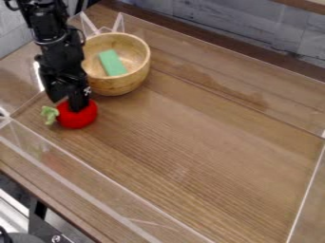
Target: Move the red fruit to the right side of the table
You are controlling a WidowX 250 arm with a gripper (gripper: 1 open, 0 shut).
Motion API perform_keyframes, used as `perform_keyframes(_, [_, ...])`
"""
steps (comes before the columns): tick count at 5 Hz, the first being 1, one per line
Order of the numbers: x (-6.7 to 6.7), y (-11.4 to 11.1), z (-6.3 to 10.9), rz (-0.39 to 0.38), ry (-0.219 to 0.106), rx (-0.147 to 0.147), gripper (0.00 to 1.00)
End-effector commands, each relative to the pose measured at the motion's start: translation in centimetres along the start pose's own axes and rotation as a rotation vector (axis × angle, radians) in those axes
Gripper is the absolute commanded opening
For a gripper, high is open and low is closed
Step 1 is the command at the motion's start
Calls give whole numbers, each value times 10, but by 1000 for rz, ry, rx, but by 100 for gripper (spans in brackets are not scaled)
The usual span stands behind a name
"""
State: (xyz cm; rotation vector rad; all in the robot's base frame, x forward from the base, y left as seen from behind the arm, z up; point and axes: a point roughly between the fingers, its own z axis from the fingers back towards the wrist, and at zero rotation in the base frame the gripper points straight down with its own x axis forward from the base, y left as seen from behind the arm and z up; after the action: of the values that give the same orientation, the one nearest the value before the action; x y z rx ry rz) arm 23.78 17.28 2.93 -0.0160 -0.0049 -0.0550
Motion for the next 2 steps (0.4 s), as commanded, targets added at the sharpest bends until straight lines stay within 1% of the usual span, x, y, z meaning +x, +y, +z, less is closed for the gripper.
perform_keyframes(1, [-2, 12, 1, 23, -15, 12, 100])
perform_keyframes(2, [-3, 13, 0, 28, -14, 7, 100])
